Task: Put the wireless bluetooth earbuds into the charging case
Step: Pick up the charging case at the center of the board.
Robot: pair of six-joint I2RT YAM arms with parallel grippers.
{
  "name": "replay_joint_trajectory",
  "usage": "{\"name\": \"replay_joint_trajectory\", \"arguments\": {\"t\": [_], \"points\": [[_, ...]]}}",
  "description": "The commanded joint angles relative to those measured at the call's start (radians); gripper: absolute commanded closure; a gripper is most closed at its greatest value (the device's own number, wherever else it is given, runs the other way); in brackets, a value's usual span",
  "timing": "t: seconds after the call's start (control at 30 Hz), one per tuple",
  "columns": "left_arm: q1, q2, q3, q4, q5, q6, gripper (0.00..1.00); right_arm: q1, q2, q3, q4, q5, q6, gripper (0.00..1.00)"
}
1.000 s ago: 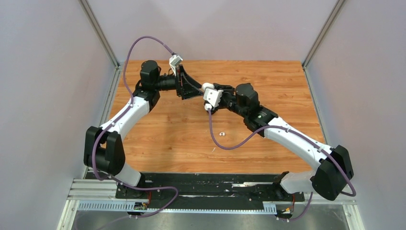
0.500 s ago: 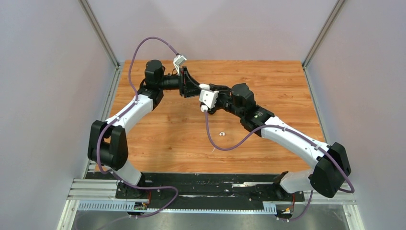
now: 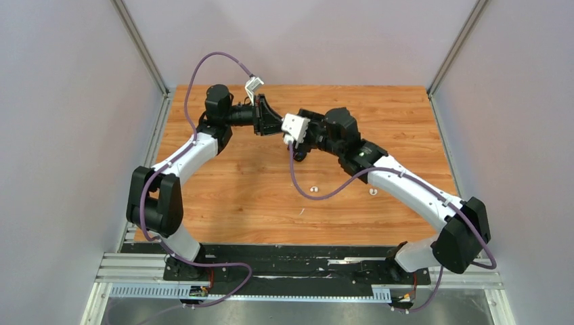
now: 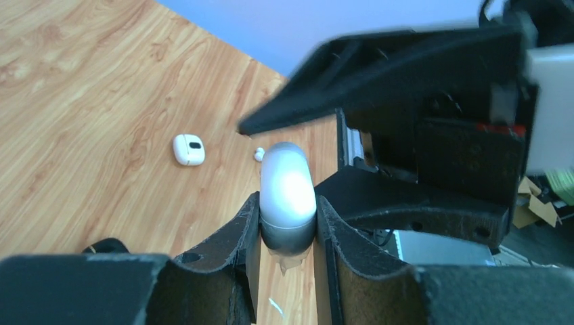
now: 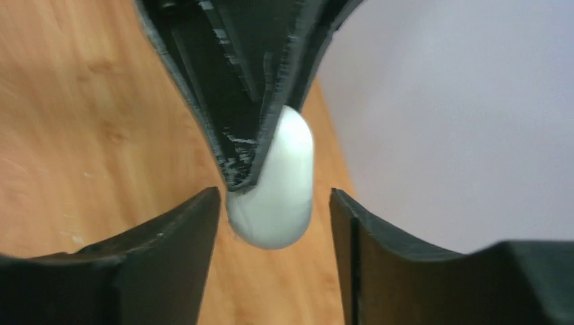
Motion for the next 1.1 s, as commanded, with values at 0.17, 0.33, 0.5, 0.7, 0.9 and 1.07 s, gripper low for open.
{"name": "replay_joint_trajectory", "arguments": {"t": [0.17, 0.33, 0.5, 0.7, 0.9, 1.07], "points": [[-0.011, -0.045, -0.057, 0.102, 0.13, 0.191, 1.0, -0.325, 0.115, 0.35, -0.538, -0.799, 0.567, 0.29], [-0.02, -0.092, -0.05, -0.172, 0.119, 0.512, 1.0, -0.346, 0.145, 0.332, -0.546, -0.971, 0.569, 0.29], [-0.036, -0.102, -0.002, -0.422, 0.097, 0.764, 1.0, -0.346, 0.186, 0.364, -0.528, -1.043, 0.576, 0.3], [-0.05, -0.101, 0.015, -0.469, 0.09, 0.803, 1.0, -0.346, 0.235, 0.381, -0.494, -1.076, 0.633, 0.34], [-0.061, -0.094, 0.049, -0.472, 0.092, 0.782, 1.0, -0.346, 0.282, 0.392, -0.438, -1.072, 0.703, 0.43], [-0.062, -0.087, 0.073, -0.498, 0.098, 0.781, 1.0, -0.346, 0.282, 0.394, -0.439, -1.067, 0.683, 0.53]]}}
